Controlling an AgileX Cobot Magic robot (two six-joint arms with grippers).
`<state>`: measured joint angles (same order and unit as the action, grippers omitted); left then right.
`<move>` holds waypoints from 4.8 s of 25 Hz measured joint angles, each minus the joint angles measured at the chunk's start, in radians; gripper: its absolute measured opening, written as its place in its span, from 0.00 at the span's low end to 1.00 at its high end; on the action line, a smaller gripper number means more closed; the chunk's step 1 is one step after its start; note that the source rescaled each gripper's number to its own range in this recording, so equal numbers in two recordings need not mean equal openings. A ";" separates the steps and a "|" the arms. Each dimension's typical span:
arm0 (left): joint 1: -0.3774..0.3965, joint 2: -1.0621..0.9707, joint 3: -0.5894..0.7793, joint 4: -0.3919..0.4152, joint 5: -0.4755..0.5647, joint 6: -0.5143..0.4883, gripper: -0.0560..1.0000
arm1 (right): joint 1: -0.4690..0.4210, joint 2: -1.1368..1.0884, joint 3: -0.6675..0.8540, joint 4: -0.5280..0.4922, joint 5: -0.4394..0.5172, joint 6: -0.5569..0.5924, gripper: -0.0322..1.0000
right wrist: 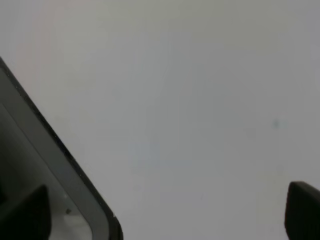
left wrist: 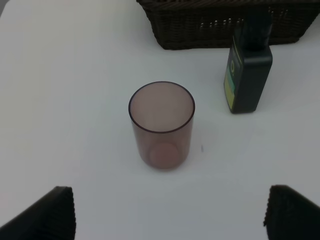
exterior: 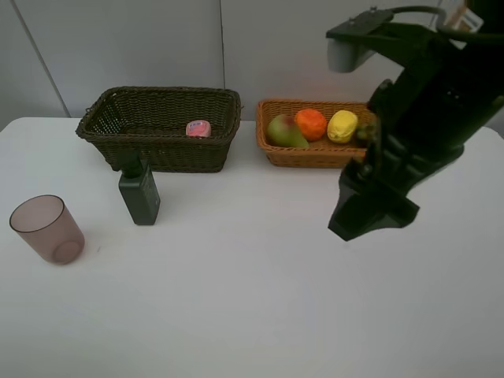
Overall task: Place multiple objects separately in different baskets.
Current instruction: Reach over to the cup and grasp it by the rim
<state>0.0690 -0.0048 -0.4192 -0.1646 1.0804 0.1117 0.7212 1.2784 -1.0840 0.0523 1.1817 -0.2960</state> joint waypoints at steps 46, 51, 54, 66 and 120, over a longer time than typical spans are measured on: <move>0.000 0.000 0.000 0.000 0.000 0.000 1.00 | -0.582 -1.281 0.564 0.007 -0.145 0.172 0.99; 0.000 0.000 0.000 0.000 0.000 0.000 1.00 | -0.582 -1.281 0.564 0.021 -0.144 0.143 0.99; 0.000 0.000 0.000 0.000 0.000 0.000 1.00 | -0.582 -1.281 0.564 0.023 -0.141 0.139 0.99; -0.016 0.000 0.000 0.000 0.000 0.000 1.00 | -0.582 -1.281 0.564 0.025 -0.140 0.139 0.99; -0.016 0.706 -0.426 0.100 0.028 0.015 1.00 | -0.582 -1.281 0.564 0.034 -0.140 0.139 0.99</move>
<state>0.0532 0.7012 -0.8448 -0.0643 1.1082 0.1268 0.1389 -0.0030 -0.5204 0.0859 1.0417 -0.1573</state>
